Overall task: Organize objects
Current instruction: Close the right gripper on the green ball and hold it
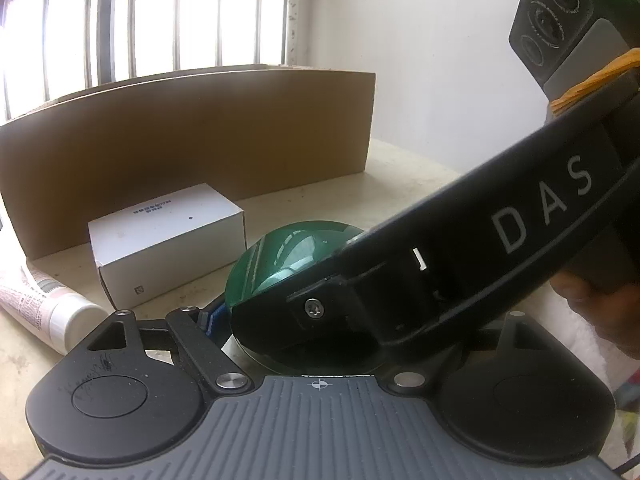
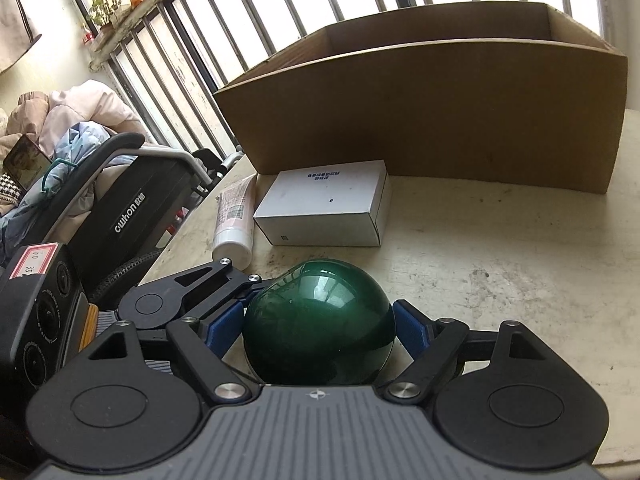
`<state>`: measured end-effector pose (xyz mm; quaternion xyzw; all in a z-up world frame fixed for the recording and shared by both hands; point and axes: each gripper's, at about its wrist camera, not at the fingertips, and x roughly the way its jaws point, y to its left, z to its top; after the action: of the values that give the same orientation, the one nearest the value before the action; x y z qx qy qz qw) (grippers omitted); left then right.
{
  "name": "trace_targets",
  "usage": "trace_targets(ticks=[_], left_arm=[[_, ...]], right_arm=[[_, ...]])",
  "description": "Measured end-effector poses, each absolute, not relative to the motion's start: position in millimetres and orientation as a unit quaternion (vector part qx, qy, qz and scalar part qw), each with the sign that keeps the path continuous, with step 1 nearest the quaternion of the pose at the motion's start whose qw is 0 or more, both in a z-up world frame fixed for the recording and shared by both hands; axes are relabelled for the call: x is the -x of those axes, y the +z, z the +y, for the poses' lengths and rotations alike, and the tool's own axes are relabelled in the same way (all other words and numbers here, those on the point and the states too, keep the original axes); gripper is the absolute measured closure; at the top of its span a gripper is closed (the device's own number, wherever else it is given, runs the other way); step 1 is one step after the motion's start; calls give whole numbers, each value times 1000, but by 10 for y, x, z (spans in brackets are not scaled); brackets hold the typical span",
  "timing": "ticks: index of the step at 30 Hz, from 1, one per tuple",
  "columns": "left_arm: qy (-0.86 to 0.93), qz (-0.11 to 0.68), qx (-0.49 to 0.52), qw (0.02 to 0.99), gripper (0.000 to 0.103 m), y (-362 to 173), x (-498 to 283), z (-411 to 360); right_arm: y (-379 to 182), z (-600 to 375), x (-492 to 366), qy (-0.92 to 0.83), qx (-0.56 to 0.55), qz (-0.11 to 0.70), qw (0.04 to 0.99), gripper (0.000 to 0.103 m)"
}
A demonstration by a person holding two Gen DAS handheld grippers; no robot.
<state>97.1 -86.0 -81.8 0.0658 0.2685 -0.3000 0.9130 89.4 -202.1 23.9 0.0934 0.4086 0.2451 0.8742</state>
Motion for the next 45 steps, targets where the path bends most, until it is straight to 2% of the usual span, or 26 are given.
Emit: trace_targets(ticks=[45], left_arm=[[-295, 268, -56, 915, 21, -781, -947, -836]], right_arm=[[321, -2049, -874, 250, -103, 396, 877, 19]])
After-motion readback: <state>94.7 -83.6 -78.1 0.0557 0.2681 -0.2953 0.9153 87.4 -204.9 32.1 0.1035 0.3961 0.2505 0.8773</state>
